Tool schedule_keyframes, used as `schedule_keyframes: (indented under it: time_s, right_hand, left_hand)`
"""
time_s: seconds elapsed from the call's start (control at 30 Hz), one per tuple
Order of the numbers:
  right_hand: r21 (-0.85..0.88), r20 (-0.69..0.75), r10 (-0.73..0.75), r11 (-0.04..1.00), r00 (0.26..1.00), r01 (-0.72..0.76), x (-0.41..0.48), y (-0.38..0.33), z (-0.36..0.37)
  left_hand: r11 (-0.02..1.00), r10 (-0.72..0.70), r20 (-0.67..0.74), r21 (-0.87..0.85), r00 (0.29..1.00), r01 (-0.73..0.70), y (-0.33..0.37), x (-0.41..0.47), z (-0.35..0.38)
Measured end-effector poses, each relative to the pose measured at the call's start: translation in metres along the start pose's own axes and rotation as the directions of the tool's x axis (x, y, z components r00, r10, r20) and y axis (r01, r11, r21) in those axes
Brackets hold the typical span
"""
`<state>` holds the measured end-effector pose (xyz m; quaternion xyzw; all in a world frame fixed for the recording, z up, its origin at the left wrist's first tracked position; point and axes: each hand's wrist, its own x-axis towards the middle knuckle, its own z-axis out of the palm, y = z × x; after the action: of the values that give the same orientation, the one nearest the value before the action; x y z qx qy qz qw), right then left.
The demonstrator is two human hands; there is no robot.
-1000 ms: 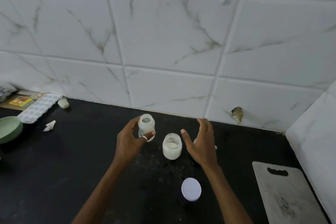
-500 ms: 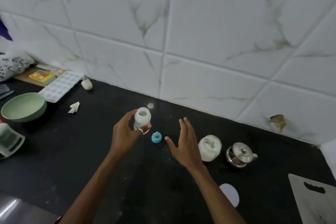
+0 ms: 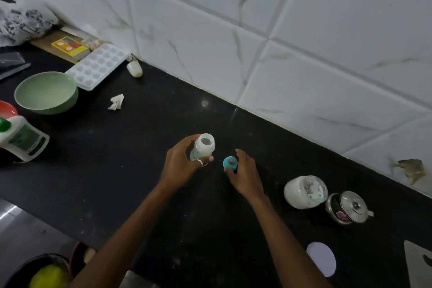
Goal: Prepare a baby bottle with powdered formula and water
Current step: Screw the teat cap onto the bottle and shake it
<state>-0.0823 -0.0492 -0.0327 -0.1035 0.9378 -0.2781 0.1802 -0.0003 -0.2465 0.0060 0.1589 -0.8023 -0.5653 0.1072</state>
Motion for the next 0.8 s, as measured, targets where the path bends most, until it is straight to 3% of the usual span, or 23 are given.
schedule_keyframes:
  time_s: [0.47,0.8]
  right_hand:
    - [0.013,0.013,0.039,0.999,0.999,-0.039,0.009,0.006,0.014]
    - [0.081,-0.074,-0.095,0.992,0.993,0.101,-0.010,0.006,-0.041]
  left_hand:
    - [1.000,-0.018,0.022,0.009,1.000,0.018,-0.007,0.005,0.017]
    - [1.000,0.015,0.014,0.012,1.000,-0.016,0.024,-0.009,0.028]
